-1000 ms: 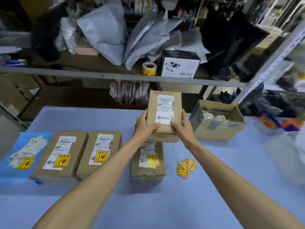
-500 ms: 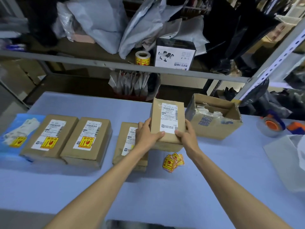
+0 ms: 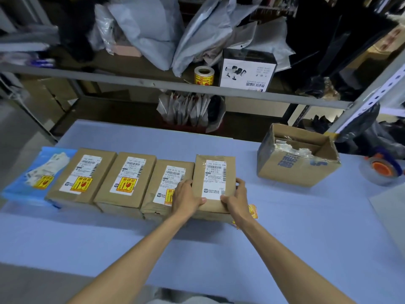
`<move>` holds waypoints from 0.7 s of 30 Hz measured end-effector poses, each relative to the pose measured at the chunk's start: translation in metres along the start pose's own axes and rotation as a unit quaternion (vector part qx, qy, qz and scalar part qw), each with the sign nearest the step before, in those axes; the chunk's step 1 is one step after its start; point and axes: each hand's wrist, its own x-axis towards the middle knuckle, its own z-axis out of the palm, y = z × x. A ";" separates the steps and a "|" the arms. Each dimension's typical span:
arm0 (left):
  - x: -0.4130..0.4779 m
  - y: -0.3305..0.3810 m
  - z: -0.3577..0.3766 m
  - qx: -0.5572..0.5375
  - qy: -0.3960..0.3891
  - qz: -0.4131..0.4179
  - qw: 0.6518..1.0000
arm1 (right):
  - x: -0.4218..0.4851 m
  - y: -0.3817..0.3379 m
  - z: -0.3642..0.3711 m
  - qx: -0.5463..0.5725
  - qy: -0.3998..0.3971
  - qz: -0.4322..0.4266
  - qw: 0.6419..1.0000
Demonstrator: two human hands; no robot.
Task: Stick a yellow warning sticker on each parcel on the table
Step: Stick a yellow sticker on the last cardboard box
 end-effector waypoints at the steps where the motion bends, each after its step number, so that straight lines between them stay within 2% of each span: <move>1: 0.000 -0.003 -0.001 0.002 0.004 0.003 1.000 | 0.002 0.001 0.004 0.000 -0.005 0.001 1.000; 7: 0.000 -0.017 0.002 0.050 0.040 0.027 0.998 | 0.005 0.008 0.014 -0.037 -0.045 -0.006 0.998; 15: 0.007 -0.036 -0.014 0.106 0.060 -0.003 0.993 | 0.010 0.010 0.050 -0.071 -0.082 -0.018 0.994; 21: 0.003 -0.038 -0.007 0.108 0.048 0.028 0.993 | 0.015 0.017 0.046 -0.056 -0.059 -0.006 0.997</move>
